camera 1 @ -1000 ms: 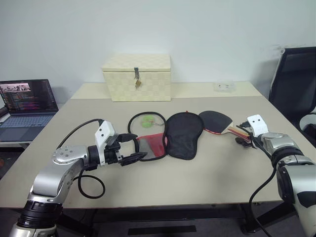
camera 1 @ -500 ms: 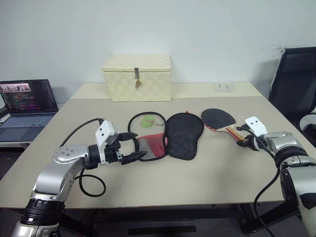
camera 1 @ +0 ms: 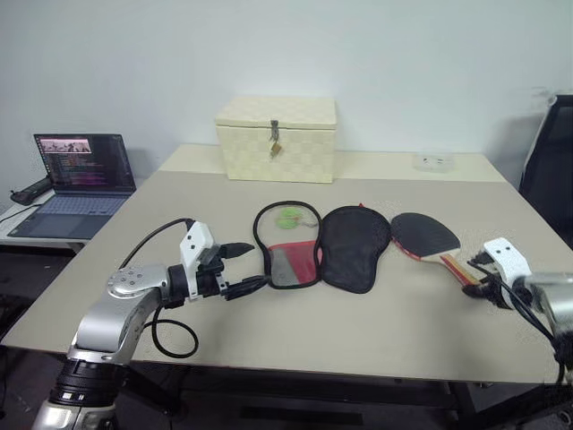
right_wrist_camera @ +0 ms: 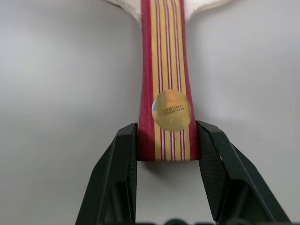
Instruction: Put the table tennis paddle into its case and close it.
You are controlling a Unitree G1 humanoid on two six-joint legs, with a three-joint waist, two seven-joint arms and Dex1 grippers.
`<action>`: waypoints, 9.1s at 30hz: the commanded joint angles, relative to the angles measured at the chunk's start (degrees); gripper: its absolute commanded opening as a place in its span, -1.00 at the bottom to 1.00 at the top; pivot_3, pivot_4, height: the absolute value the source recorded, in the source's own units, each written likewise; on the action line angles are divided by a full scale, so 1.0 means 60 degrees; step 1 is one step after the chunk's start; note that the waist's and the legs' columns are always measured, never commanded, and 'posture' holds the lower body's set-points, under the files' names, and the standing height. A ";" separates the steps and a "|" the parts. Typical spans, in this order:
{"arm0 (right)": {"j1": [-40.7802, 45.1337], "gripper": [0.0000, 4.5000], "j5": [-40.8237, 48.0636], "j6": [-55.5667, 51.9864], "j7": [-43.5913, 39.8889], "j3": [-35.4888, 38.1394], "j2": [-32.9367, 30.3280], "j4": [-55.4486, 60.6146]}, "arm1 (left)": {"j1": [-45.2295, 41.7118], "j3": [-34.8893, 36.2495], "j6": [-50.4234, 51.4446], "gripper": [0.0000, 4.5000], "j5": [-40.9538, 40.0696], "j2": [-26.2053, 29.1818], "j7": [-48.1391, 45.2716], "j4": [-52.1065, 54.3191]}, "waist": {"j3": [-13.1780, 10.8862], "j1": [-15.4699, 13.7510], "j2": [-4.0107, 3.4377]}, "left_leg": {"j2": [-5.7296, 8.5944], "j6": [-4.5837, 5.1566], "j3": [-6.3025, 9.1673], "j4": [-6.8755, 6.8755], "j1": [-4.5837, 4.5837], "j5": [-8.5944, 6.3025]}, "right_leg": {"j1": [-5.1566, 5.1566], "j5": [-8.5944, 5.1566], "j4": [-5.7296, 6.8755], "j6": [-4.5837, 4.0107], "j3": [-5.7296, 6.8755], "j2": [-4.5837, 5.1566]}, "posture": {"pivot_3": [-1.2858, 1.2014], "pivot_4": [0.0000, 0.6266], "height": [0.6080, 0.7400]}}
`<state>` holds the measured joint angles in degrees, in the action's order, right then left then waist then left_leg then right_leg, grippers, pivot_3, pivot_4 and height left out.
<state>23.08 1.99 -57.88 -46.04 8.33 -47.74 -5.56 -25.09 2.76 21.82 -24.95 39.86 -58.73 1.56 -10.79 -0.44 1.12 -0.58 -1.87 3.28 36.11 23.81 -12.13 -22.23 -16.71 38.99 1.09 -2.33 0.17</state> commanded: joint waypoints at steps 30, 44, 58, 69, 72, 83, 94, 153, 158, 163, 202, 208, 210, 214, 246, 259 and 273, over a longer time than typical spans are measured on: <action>0.0544 0.16 0.1390 -0.1555 0.2369 -0.0636 0.1253 0.1313 | 0.0003 0.0152 -0.0248 1.00 0.0101 -0.0143 -0.0051 0.0246 | 0.0003 0.0379 0.0003 | -0.0011 0.0002 -0.0048 0.0002 -0.0018 0.0000 | -0.0007 0.0005 0.0011 0.0006 -0.0012 -0.0009 | 0.03 -0.52 1.00; 0.2167 -0.53 0.1556 -0.2884 0.4528 0.1173 0.2411 0.2434 | 0.0839 0.0727 -0.0024 1.00 -0.0146 0.0037 0.0283 0.0784 | 0.0005 0.0406 0.0007 | -0.0013 0.0006 -0.0074 -0.0006 -0.0036 0.0005 | -0.0010 0.0013 0.0016 0.0017 -0.0037 -0.0010 | 0.03 -0.52 1.00; 0.4370 -0.53 0.1295 -0.3197 0.7590 0.1515 0.8562 0.2608 | 0.1066 0.1233 0.0171 1.00 -0.0479 0.0247 0.0408 0.1029 | 0.0002 0.0508 0.0001 | -0.0017 0.0007 -0.0054 -0.0015 0.0012 0.0004 | -0.0056 0.0017 0.0018 0.0000 -0.0021 -0.0001 | 0.03 -0.52 1.00; 0.4596 -0.53 0.1309 -0.0839 0.8130 0.1008 0.9057 -0.0074 | 0.1225 0.1330 0.0190 1.00 -0.0474 0.0342 0.0527 0.1234 | 0.0002 0.0426 0.0000 | -0.0020 0.0007 -0.0067 -0.0018 0.0014 0.0004 | -0.0069 0.0019 0.0019 0.0001 -0.0027 0.0004 | 0.03 -0.52 1.00; 0.4665 -0.53 0.1223 -0.0174 0.8250 0.0927 0.8960 -0.0851 | 0.1292 0.1355 0.0194 1.00 -0.0463 0.0376 0.0546 0.1298 | 0.0002 0.0463 0.0000 | -0.0021 0.0007 -0.0069 -0.0021 0.0015 0.0004 | -0.0071 0.0019 0.0019 0.0000 -0.0029 0.0004 | 0.03 -0.52 1.00; 0.4838 -0.53 0.1255 0.0662 0.8693 0.0787 0.9015 -0.1883 | 0.1248 0.1339 0.0162 1.00 -0.0424 0.0467 0.0508 0.1213 | 0.0002 0.0478 0.0000 | -0.0021 0.0007 -0.0067 -0.0021 0.0015 0.0004 | -0.0071 0.0019 0.0019 0.0000 -0.0029 0.0003 | 0.03 -0.52 1.00; 0.4446 0.84 0.1257 0.0730 0.9402 0.0572 0.9439 -0.0985 | 0.1187 0.1318 0.0115 1.00 -0.0419 0.0423 0.0501 0.1095 | 0.0002 0.0485 0.0000 | -0.0024 0.0007 -0.0064 -0.0021 0.0015 0.0004 | -0.0071 0.0019 0.0019 0.0000 -0.0027 0.0004 | 0.03 -0.52 1.00; 0.2350 0.12 0.0576 0.1035 0.9943 -0.0773 0.9577 0.0318 | 0.1008 0.1133 0.0048 1.00 -0.0225 0.0301 0.0642 0.0814 | 0.0004 0.0380 0.0004 | -0.0020 0.0007 -0.0059 -0.0021 0.0013 0.0004 | -0.0064 0.0018 0.0014 0.0001 -0.0023 0.0005 | 0.03 -0.52 1.00; 0.2511 0.90 0.0885 -0.0021 0.8629 -0.1885 0.8758 0.1817 | 0.0987 0.1157 0.0073 1.00 -0.0196 0.0302 0.0703 0.0744 | 0.0003 0.0402 0.0002 | -0.0022 0.0007 -0.0058 -0.0021 0.0014 0.0004 | -0.0067 0.0018 0.0015 0.0001 -0.0024 0.0004 | 0.03 -0.52 1.00; 0.2322 0.90 0.1716 -0.1230 0.6760 -0.2211 0.7192 0.3874 | 0.0665 0.1222 -0.0106 1.00 0.0079 0.0242 0.1024 0.0122 | 0.0005 0.0387 0.0006 | -0.0020 0.0007 -0.0055 -0.0019 0.0014 0.0003 | -0.0063 0.0017 0.0011 0.0002 -0.0018 0.0002 | 0.03 -0.52 1.00; 0.1845 0.91 0.5706 -0.2962 0.3518 0.0764 0.2816 0.5615 | -0.7246 -0.0643 -0.5490 -0.99 0.4151 -0.3998 0.1299 -1.1723 | 0.0002 0.0340 0.0021 | 0.0011 0.0009 -0.0041 -0.0005 0.0063 0.0003 | -0.0077 0.0018 0.0008 0.0011 0.0006 -0.0007 | 0.03 -0.52 1.00; 0.1856 0.91 0.5489 -0.2803 0.3580 0.1021 0.2291 0.5123 | -0.7829 -0.0685 -0.5683 -0.99 0.4184 -0.4673 0.0948 -1.1750 | 0.0002 0.0373 0.0021 | 0.0021 0.0010 -0.0044 -0.0005 0.0065 0.0003 | -0.0078 0.0017 0.0007 0.0015 0.0002 -0.0008 | 0.03 -0.52 1.00; 0.1953 0.91 0.5329 -0.2687 0.3720 0.1008 0.2216 0.4825 | -0.7786 -0.0704 -0.5714 -0.99 0.4288 -0.4707 0.1077 -1.1870 | 0.0002 0.0417 0.0021 | 0.0021 0.0010 -0.0051 -0.0006 0.0061 0.0003 | -0.0080 0.0017 0.0009 0.0015 -0.0005 -0.0011 | 0.03 -0.52 1.00; 0.2196 0.91 0.5118 -0.2521 0.4024 0.0946 0.2363 0.4162 | -0.7472 -0.0579 -0.5741 -0.99 0.4239 -0.4454 0.0985 -1.1822 | 0.0002 0.0487 0.0020 | 0.0020 0.0010 -0.0060 -0.0008 0.0048 0.0003 | -0.0082 0.0018 0.0020 0.0012 -0.0017 -0.0031 | 0.03 -0.52 1.00; 0.5122 0.96 0.2338 0.1960 0.4465 -0.0370 0.5272 -0.4756 | -0.1635 0.0944 -0.0197 -1.00 0.0647 -0.1302 0.0219 -0.1849 | 0.0004 0.0697 0.0013 | -0.0025 -0.0001 -0.0085 0.0096 0.0046 0.0013 | -0.0139 0.0022 0.0188 0.0003 -0.0058 -0.0033 | 0.03 -0.52 1.00; 0.4597 0.96 0.3130 0.0618 0.4846 0.0458 0.5524 -0.2831 | -0.1463 0.1009 -0.0078 -1.00 0.0340 -0.0988 0.0273 -0.1829 | 0.0004 0.0630 0.0012 | -0.0025 0.0001 -0.0079 0.0088 0.0065 0.0011 | -0.0150 0.0022 0.0175 0.0002 -0.0052 -0.0023 | 0.03 -0.52 1.00; 0.4420 0.96 0.2240 0.1593 0.4981 -0.0566 0.6260 -0.3599 | -0.1566 0.0915 -0.0159 -1.00 0.0368 -0.0923 0.0317 -0.1930 | 0.0004 0.0628 0.0011 | -0.0019 0.0000 -0.0080 0.0089 0.0072 0.0011 | -0.0152 0.0022 0.0171 0.0003 -0.0047 -0.0022 | 0.03 -0.52 1.00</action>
<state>48.75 16.35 -49.29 -15.99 6.13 -10.75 -26.12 -33.63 7.18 21.77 -21.77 33.62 -56.91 -11.43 -10.77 3.32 1.19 -0.70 -1.86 2.80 36.64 24.24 -12.07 -23.14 -16.58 40.02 1.11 -2.61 0.04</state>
